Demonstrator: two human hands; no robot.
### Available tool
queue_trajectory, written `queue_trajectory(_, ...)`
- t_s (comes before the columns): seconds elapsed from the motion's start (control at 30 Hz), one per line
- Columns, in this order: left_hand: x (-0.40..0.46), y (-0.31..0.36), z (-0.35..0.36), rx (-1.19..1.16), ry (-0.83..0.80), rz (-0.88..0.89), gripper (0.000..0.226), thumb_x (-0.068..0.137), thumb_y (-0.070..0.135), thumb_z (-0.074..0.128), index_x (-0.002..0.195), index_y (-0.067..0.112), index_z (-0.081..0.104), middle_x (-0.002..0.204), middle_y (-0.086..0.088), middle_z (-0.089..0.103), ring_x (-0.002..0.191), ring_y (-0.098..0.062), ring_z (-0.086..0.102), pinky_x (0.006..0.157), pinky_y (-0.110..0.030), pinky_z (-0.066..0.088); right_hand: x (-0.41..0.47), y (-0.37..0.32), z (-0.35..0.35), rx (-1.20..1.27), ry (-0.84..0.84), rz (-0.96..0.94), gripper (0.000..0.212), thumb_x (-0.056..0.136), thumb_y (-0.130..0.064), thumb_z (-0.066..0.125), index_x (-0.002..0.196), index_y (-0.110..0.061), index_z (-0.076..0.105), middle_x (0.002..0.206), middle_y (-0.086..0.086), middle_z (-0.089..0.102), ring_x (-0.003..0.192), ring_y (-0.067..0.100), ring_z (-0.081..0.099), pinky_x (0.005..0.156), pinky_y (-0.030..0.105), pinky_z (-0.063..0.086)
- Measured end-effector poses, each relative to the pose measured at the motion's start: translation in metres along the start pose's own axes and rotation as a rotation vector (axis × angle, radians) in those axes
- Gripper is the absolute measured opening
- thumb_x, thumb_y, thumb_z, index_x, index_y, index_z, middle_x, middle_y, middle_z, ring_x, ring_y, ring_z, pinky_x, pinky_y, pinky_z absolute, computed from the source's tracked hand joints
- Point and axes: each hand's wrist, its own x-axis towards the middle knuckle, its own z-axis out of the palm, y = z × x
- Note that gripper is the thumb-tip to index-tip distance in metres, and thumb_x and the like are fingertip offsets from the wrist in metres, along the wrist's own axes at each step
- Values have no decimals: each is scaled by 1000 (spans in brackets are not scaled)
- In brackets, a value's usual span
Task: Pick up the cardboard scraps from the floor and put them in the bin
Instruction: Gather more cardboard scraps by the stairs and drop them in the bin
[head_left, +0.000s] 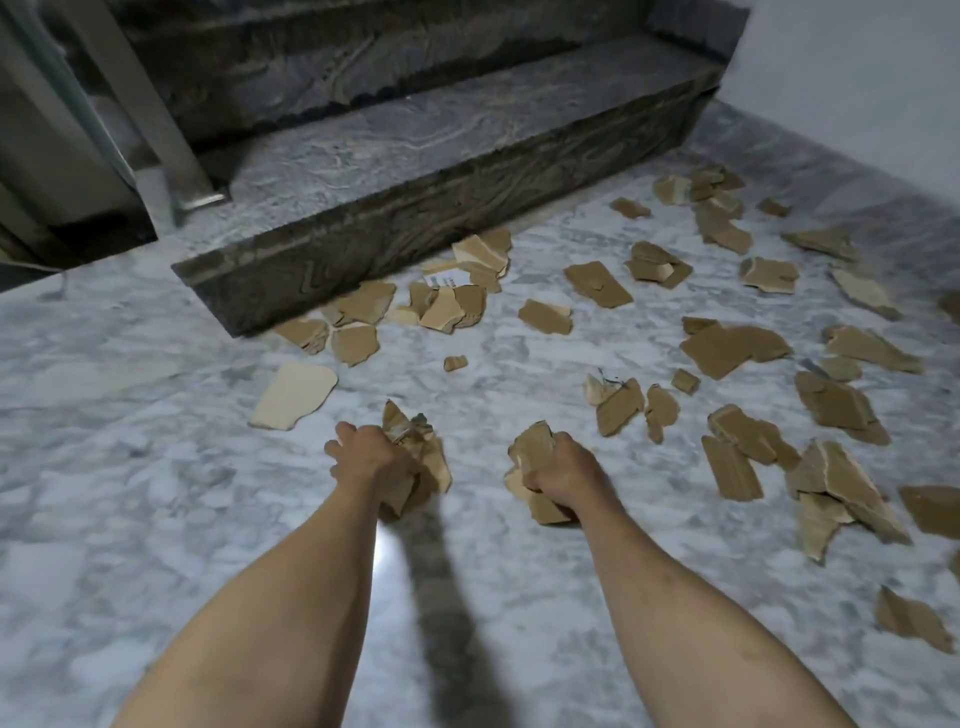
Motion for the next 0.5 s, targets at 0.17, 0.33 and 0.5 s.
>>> queue_trajectory(0.17,12,3,5,-56,-108,15,54,79,32,81,119,6,56,133,-14,42,109,-31,53,82,-31,43,-3,-11,1,-52,22,60,67,82,-33,73,139,-14,43,141,12,45,127,33,47,102,40,44)
queue_trajectory(0.33,20,8,18,-103,-116,37,39,76,27,82,100,9,58,109,-12,64,96,-31,60,72,-31,43,9,-4,-16,376,-6,71,61,78,-16,79,130,-11,48,131,8,57,116,30,57,94,39,52)
queue_trajectory(0.5,10,22,25,-48,-86,95,37,72,26,82,96,12,57,91,-6,60,88,-29,60,67,-31,44,35,19,-75,809,157,230,97,78,-8,82,154,-9,22,149,12,46,131,33,49,106,43,45)
